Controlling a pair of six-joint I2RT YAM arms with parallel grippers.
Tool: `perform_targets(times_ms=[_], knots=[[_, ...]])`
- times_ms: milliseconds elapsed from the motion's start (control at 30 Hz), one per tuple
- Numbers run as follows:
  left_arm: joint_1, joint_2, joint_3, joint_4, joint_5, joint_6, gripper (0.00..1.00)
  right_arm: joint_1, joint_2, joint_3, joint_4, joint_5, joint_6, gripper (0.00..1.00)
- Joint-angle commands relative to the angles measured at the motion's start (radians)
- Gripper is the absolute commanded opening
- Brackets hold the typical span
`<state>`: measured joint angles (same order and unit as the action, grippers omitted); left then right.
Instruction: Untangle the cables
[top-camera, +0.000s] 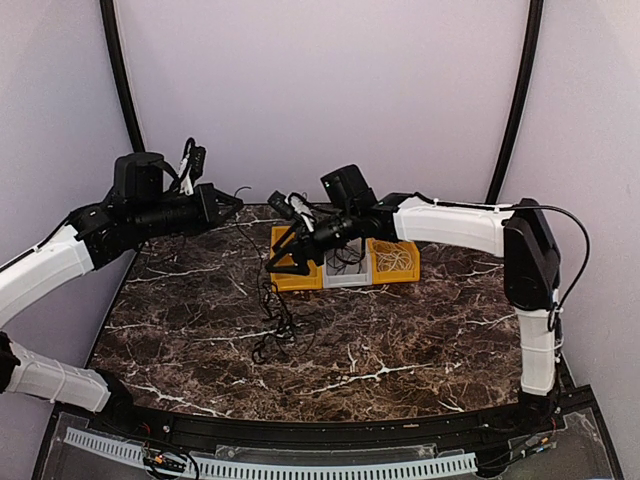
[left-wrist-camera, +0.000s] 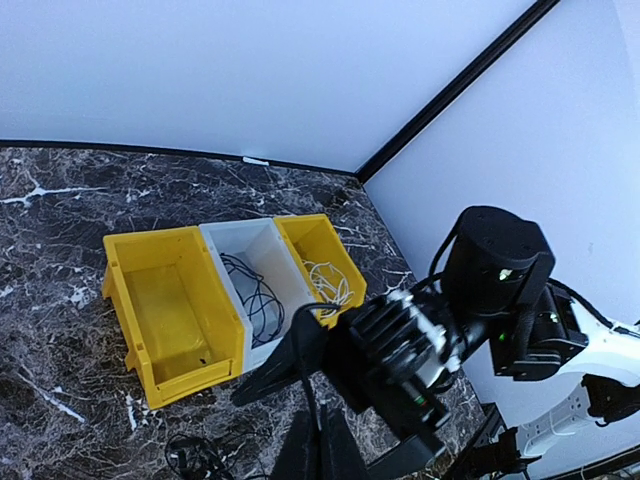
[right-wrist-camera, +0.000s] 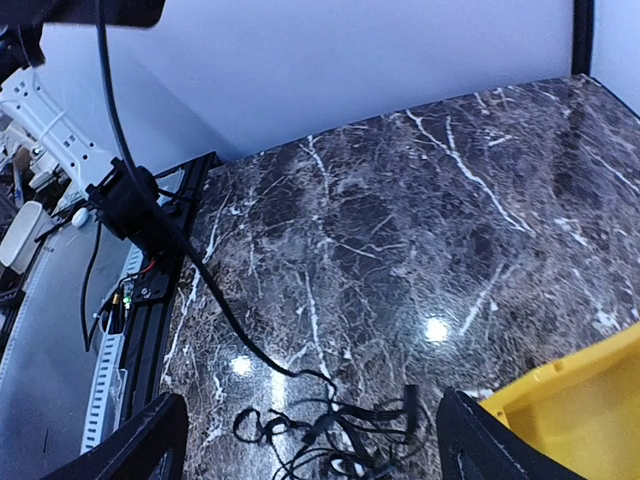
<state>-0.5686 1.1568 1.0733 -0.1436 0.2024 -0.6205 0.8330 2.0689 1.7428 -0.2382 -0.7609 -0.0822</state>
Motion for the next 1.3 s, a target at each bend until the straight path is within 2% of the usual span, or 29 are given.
perform_targets(times_ms=[0,100,200,233,267,333,367,400,500,600,833,1067,1267], knots=[[-0.029,-0.03,0.062,-0.038,0.001,0.032,0.0,0.051,0.019,-0.023,0.183,-0.067,0.075,0.89],[-0.041,-0.016,0.1,-0.058,0.004,0.034,0.0,0.073,0.07,-0.03,0.233,-0.087,0.116,0.85],[-0.048,-0.003,0.139,-0.073,0.008,0.038,0.0,0.083,0.142,0.001,0.277,-0.092,0.177,0.75],[-0.05,-0.003,0.16,-0.079,0.006,0.037,0.0,0.084,0.165,0.005,0.303,-0.104,0.2,0.69],[-0.051,-0.002,0.185,-0.083,0.002,0.036,0.0,0.086,0.191,0.012,0.318,-0.117,0.217,0.57],[-0.052,-0.002,0.235,-0.101,-0.021,0.041,0.0,0.087,0.242,0.034,0.317,-0.133,0.233,0.26],[-0.053,-0.002,0.257,-0.118,-0.033,0.046,0.0,0.088,0.262,0.037,0.319,-0.142,0.247,0.16],[-0.053,-0.001,0.315,-0.144,-0.055,0.061,0.0,0.087,0.276,0.031,0.326,-0.151,0.259,0.12],[-0.053,0.029,0.474,-0.22,-0.123,0.104,0.0,0.088,0.289,-0.018,0.364,-0.159,0.284,0.14],[-0.053,0.083,0.716,-0.333,-0.197,0.157,0.0,0.089,0.297,-0.053,0.372,-0.158,0.294,0.15],[-0.053,0.198,1.067,-0.397,-0.337,0.236,0.0,0.089,0.304,-0.115,0.373,-0.138,0.296,0.15],[-0.054,0.201,1.147,-0.278,-0.388,0.264,0.0,0.084,0.312,-0.143,0.387,-0.14,0.3,0.15],[-0.053,0.224,1.18,-0.226,-0.358,0.229,0.0,0.076,0.336,-0.126,0.364,-0.126,0.302,0.14]])
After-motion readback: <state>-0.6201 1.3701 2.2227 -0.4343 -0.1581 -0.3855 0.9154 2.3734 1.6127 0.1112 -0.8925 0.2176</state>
